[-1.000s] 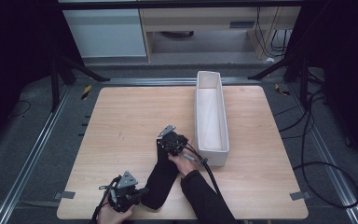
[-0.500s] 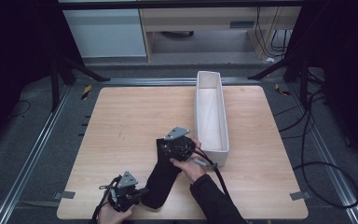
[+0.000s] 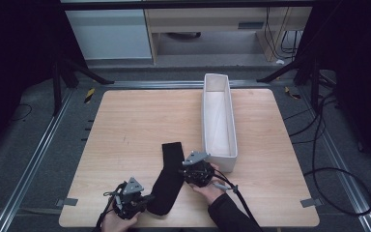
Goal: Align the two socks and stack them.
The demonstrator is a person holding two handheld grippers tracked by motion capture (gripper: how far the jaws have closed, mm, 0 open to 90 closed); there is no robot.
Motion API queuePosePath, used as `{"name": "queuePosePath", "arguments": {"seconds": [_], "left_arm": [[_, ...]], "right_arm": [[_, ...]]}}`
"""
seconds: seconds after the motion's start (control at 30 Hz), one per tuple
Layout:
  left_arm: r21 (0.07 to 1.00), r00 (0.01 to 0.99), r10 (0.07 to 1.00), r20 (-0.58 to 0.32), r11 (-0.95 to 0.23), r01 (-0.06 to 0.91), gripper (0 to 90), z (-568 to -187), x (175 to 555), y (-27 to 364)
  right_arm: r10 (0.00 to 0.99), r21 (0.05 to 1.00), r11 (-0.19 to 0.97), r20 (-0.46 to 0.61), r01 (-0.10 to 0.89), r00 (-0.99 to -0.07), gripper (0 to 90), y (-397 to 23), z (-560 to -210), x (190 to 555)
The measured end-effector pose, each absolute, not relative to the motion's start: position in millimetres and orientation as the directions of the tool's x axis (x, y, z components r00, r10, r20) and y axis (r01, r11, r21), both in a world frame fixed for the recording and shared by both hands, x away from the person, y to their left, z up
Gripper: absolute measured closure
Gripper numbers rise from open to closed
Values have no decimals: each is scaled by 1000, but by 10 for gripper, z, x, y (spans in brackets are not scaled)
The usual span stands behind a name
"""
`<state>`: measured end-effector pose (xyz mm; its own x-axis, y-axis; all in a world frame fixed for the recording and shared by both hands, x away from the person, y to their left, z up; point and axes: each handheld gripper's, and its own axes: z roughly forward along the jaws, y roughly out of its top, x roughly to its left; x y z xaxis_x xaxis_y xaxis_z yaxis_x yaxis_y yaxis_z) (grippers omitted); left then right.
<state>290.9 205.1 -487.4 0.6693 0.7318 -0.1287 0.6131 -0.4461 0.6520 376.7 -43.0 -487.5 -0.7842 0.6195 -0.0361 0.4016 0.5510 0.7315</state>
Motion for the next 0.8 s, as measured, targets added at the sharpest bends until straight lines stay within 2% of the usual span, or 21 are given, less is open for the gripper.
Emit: {"name": "queuePosePath", "arguments": {"seconds": [0.13, 0.23, 0.33, 0.57, 0.8], "left_arm": [[674, 642, 760, -104, -420, 607, 707, -4856, 2899, 2088], [690, 626, 775, -84, -408, 598, 549, -4840, 2877, 2121], [676, 626, 777, -69, -425, 602, 443, -4854, 2842, 2123], [622, 619, 785, 30, -500, 603, 385, -4902, 2841, 2094], [611, 556, 828, 69, -476, 633, 383, -4880, 2914, 2309]], "right_arm": [[619, 711, 568, -36, 415, -785, 789, -446, -4954, 3770], [617, 710, 569, -36, 414, -786, 793, -452, -4966, 3757], [619, 714, 562, -29, 417, -785, 791, -465, -4976, 3735], [621, 723, 552, -25, 414, -784, 757, -449, -4993, 3635], [617, 748, 514, 17, 420, -786, 713, -316, -5029, 3591]]}}
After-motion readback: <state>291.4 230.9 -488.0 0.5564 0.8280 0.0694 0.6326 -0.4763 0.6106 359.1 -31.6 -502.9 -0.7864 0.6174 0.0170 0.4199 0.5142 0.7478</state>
